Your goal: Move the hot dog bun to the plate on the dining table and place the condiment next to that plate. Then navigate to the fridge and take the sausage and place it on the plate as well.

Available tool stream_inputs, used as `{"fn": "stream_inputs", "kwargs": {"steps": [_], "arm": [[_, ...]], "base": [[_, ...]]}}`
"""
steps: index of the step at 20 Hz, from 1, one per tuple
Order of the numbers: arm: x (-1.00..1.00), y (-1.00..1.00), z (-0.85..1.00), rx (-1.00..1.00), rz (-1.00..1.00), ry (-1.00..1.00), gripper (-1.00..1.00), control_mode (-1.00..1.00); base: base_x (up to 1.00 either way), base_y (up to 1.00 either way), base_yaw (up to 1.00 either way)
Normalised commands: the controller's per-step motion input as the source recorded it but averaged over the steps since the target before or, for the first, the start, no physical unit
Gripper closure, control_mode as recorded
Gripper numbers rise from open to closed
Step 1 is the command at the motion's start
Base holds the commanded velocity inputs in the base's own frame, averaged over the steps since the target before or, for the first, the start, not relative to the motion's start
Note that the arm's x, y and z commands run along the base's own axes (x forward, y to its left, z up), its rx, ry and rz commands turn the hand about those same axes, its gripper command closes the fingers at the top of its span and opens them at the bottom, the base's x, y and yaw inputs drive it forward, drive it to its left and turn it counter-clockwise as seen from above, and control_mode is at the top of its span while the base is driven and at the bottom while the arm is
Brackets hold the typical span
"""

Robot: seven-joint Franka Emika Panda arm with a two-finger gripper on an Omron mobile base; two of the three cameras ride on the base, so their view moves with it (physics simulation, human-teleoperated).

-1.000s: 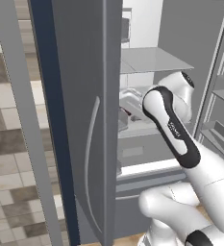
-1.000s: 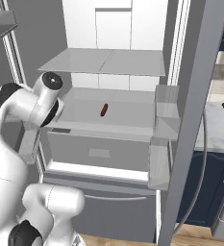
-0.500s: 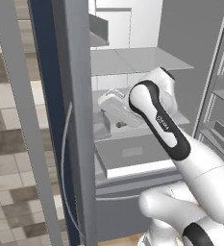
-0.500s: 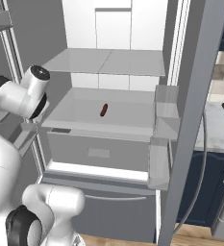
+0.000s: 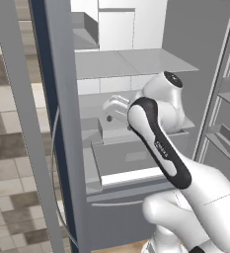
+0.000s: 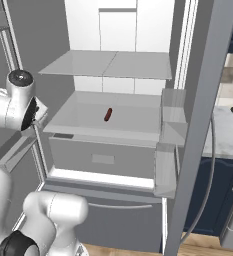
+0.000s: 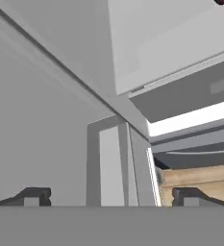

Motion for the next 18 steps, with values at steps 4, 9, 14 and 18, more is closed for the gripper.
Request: {"fn": "stream_inputs", "kwargs": {"steps": [4,9,14,18], "arm": [[0.00,-1.00,0.00,-0.18,-0.26,-0.04,-1.00,-1.00],[0.00,-1.00,0.00,-0.10,-0.06,0.04,-1.00,-1.00],[-0.23,-0.86,-0.13,-0.22,0.09,0.00,-1.00,-1.00],[-0.41,-0.41,-0.70,-0.29,0.15,0.02,-1.00,-1.00]], "base": [[0.00,0.00,0.00],[0.00,0.00,0.00],[0.00,0.00,0.00],[0.00,0.00,0.00]]}}
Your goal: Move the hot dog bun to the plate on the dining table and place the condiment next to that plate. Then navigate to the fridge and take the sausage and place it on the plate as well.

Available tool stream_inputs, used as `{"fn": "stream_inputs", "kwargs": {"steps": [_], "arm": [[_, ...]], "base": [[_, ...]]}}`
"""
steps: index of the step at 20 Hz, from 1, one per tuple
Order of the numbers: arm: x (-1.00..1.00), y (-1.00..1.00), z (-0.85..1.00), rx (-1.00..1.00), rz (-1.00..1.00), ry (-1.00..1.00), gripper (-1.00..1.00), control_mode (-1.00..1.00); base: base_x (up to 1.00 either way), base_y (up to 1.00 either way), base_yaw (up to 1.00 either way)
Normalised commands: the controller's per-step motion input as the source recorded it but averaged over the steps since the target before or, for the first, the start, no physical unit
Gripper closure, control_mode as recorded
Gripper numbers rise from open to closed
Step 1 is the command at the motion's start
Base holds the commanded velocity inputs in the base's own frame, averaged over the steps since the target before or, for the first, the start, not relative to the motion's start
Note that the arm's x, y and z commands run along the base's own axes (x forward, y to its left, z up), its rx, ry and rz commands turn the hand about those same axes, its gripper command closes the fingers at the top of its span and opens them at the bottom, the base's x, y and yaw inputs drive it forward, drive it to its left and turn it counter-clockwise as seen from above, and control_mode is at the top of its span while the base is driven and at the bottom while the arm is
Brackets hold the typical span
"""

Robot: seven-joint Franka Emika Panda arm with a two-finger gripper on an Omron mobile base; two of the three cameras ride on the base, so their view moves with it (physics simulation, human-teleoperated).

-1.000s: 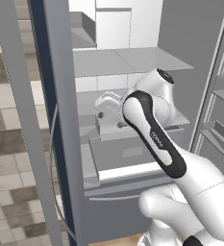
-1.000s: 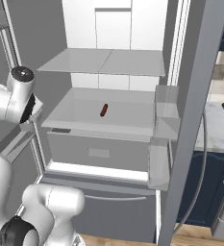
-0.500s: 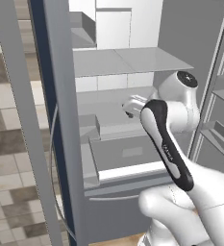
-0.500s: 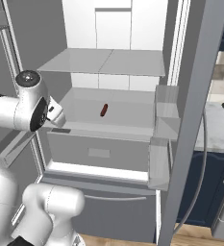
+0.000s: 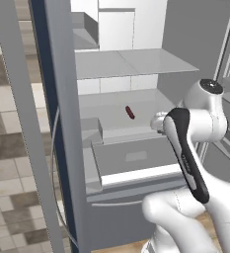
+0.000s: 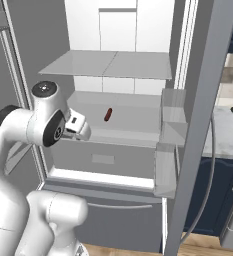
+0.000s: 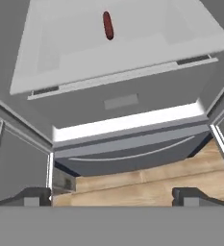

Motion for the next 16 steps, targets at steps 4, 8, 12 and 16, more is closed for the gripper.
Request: {"fn": "stream_inputs", "kwargs": {"steps": [4,8,12,16], "arm": [[-0.15,-0.18,-0.67,-0.24,0.11,0.02,-1.00,-1.00],[0.07,0.03,-0.20,-0.14,0.06,0.00,-1.00,1.00],[0.00,0.00,0.00,0.00,0.00,0.00,-1.00,1.00],[0.00,0.00,0.00,0.00,0.00,0.00,-1.00,1.00]], "base": [[0.00,0.00,0.00],[0.10,0.00,0.01],[0.91,0.02,0.03],[0.98,0.00,0.02]]}}
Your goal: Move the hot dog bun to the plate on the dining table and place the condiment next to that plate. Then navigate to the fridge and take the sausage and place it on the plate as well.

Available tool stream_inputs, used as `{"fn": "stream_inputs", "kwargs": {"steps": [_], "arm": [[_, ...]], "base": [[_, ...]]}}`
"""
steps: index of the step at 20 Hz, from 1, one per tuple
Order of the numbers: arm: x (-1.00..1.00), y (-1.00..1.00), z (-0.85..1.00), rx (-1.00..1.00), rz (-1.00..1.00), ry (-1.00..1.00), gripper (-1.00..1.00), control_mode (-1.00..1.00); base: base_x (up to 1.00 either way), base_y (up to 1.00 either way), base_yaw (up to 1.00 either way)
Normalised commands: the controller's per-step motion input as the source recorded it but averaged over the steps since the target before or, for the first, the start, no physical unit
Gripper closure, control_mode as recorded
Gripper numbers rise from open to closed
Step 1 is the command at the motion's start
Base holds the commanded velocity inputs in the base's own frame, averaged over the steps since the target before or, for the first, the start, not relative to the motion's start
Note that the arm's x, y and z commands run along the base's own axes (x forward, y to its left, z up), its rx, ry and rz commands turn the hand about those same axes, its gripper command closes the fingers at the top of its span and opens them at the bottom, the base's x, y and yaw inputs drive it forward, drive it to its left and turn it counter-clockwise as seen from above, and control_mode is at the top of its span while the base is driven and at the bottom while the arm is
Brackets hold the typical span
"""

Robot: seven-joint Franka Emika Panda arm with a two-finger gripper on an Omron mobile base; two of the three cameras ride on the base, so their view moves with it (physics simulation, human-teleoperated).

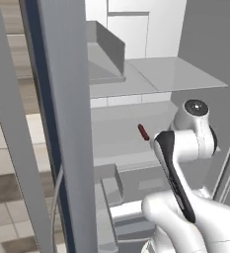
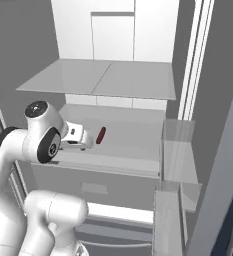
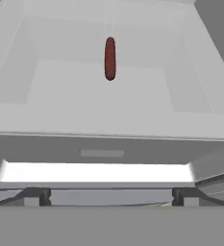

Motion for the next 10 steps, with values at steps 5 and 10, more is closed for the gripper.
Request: {"fn": "stream_inputs", "kwargs": {"steps": [5,10], "arm": [[0.00,0.00,0.00,0.00,0.00,0.00,-1.00,1.00],[0.18,-0.14,-0.34,0.06,0.01,-0.08,-1.00,-1.00]], "base": [[0.51,0.00,0.03],[0.00,0.00,0.00]]}}
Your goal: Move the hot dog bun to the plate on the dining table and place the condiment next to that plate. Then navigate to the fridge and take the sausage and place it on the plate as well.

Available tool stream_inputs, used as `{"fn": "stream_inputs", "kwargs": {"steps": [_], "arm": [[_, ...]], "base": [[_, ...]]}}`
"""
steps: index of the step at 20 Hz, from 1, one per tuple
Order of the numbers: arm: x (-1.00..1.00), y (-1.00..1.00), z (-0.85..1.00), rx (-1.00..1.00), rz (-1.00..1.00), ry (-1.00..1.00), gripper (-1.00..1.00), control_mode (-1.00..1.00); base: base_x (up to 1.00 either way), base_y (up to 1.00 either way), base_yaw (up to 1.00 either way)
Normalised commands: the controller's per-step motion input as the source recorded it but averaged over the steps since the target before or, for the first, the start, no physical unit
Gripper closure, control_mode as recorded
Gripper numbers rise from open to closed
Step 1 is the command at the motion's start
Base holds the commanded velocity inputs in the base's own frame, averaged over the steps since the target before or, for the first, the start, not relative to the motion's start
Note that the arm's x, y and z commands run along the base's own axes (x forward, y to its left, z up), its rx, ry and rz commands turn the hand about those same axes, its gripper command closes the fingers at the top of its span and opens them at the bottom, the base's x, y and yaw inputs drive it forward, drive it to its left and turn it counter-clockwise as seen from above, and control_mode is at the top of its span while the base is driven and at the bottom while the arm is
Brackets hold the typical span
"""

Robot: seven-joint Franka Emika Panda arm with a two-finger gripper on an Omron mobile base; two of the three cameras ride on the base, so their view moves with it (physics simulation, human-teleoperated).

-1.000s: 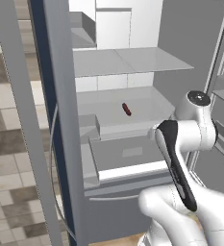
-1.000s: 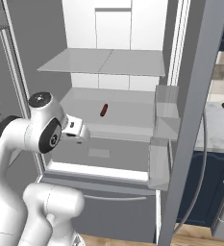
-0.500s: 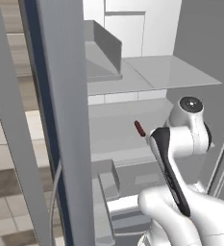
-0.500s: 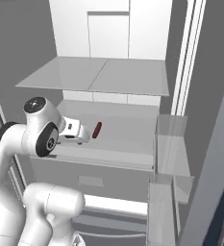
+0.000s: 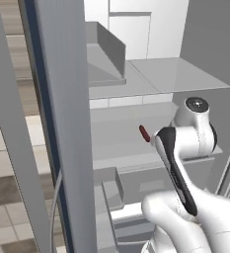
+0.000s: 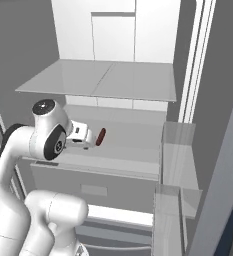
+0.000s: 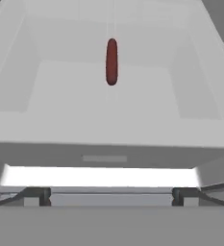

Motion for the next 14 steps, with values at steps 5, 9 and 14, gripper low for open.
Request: {"fn": "stream_inputs", "kwargs": {"steps": [5,9,14], "arm": [[0.71,-0.07,-0.45,0.12,0.00,-0.17,-1.00,-1.00],[0.97,0.00,-0.12,0.08,0.00,-0.01,-1.00,-1.00],[0.92,0.00,0.00,0.01,0.00,0.03,-1.00,-1.00]], "base": [[0.00,0.00,0.00],[0.00,0.00,0.00],[0.00,0.00,0.00]]}}
